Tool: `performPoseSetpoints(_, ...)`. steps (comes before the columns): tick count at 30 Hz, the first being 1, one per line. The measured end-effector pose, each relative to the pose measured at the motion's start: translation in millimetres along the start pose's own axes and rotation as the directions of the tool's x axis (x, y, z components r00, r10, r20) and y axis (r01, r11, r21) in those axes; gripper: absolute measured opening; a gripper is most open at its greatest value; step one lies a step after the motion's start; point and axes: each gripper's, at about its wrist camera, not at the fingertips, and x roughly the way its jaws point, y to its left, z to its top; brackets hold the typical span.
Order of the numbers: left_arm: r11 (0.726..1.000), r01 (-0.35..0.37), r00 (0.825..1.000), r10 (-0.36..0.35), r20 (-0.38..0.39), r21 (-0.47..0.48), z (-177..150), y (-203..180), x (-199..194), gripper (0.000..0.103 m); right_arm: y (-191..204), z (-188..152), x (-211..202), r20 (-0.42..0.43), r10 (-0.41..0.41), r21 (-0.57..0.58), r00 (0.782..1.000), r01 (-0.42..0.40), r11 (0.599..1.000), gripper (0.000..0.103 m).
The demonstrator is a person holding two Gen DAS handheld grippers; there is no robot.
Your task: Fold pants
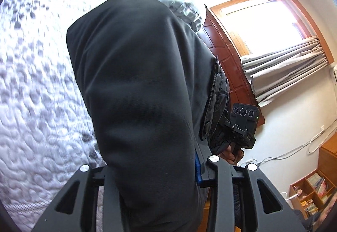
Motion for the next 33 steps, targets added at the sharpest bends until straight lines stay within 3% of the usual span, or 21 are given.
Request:
performPoseSetpoints(9,0.999,-0.041,0.999,0.041,0.023,-0.019,49.9,18.4,-0.8,0.037,-16.3,38.8,29.5,-0.021,0.016,0.043,1.0,-0.015,0.999,0.044)
performPoseSetpoints(21,0.989,-0.112,0.994,0.11,-0.024,-0.094,95.5,78.0,35.1,0.039,-73.7,46.6,75.6,-0.108,-0.01,0.169,0.994,0.029,0.985,0.044)
performPoseSetpoints(27,0.981,-0.157,0.987,0.152,-0.049,-0.118,105.8,100.4,59.7,0.041,-104.1,42.0,94.9,-0.14,-0.021,0.232,0.99,0.053,0.971,0.044)
performPoseSetpoints(33,0.981,-0.136,0.99,0.131,-0.041,-0.138,101.6,114.6,63.6,0.044,-121.2,37.2,96.5,-0.148,-0.005,0.268,0.989,0.045,0.962,0.046)
